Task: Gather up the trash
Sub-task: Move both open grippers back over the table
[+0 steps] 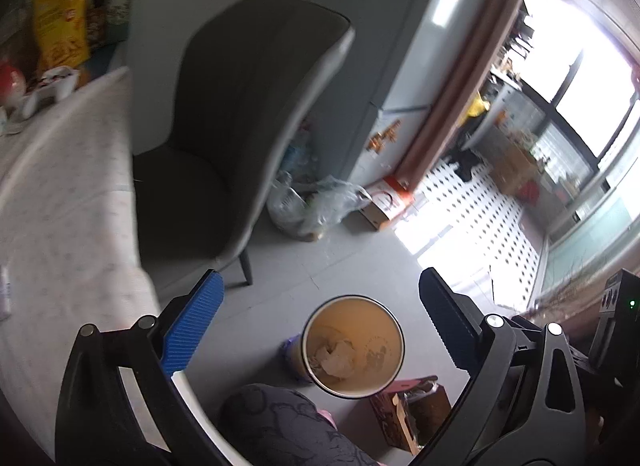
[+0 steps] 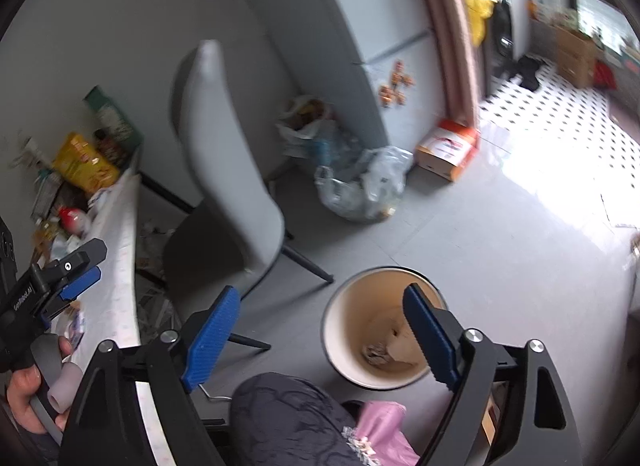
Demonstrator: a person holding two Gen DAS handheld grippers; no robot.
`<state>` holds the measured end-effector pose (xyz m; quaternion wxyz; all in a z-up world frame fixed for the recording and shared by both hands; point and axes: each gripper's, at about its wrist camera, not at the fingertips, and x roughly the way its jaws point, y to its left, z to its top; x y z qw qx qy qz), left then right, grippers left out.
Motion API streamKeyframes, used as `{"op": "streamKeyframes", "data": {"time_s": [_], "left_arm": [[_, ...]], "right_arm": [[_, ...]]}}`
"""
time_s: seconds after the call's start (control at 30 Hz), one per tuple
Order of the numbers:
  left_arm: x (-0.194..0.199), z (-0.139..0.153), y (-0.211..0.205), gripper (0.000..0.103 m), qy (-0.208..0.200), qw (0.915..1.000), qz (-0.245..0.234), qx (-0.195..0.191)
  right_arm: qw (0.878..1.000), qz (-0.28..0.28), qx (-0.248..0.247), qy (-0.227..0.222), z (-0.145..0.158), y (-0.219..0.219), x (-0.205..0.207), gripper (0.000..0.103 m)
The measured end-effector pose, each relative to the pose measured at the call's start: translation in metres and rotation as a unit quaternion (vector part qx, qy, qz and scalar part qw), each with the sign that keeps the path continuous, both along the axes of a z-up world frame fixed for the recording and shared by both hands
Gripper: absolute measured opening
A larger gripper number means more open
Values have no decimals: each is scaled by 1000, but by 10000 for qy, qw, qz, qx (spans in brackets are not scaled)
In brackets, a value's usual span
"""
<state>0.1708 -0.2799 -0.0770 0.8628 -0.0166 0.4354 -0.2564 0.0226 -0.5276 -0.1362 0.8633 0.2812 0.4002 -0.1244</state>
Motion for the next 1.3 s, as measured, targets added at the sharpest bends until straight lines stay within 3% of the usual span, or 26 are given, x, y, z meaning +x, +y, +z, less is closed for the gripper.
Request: {"op": "streamKeyframes", "data": {"time_s": [0.13, 0.53, 1.0, 1.3], "left_arm": [[2, 20, 45, 97, -208, 9991, 369, -64], [-1, 50, 183, 97, -562, 9828, 1749, -163], [-22, 38, 311, 97, -609, 9516, 2991, -372], [-29, 11, 376, 97, -440, 9287, 3657, -419]], "right_arm": [[9989, 386, -77, -252, 18, 33, 23, 95], [9880, 1437, -56, -557, 45, 139, 80, 95], [9711, 2305, -32, -624, 59, 240, 121, 95], [9616, 2701, -12, -483, 53, 288, 144, 95]]}}
